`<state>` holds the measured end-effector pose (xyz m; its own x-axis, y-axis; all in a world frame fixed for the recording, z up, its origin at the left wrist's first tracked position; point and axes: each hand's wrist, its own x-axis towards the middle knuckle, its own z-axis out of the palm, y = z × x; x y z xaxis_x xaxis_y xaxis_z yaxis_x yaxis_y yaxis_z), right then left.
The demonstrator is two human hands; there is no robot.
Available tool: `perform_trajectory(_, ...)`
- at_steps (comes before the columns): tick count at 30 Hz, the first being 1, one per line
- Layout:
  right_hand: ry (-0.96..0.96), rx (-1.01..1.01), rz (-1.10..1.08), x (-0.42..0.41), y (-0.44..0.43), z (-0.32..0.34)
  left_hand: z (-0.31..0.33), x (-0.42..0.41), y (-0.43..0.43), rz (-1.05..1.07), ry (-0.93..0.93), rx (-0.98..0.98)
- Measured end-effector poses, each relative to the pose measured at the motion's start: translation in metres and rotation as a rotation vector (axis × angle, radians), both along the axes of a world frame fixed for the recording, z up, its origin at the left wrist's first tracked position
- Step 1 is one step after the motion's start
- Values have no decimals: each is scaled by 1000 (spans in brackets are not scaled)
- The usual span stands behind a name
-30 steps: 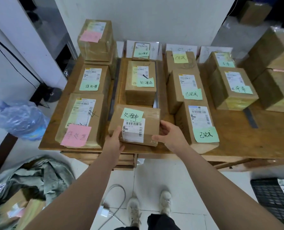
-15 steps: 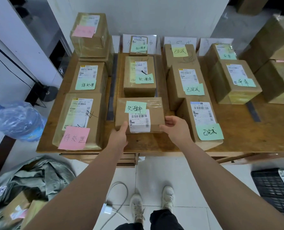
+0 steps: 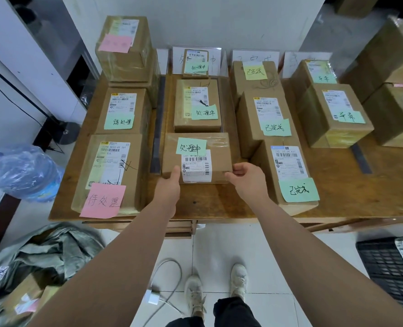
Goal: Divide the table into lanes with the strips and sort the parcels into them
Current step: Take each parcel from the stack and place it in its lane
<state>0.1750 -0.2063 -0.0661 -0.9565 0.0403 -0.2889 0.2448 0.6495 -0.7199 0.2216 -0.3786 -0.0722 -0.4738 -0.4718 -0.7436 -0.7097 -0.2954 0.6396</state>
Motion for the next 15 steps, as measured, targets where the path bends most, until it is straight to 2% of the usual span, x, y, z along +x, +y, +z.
perform_trajectory(5,54,27,20,9,8,21,20,9,7,-27,-1,-57)
perform_trajectory(8,133,60,69,13,19,48,33,18,16,-62,98,-144)
perform_trajectory(12,260,195,147,15,49,85,61,16,38,-267,276,-371)
perform_trajectory(15,315,285,156,14,84,101,93,3,63,-537,318,-662)
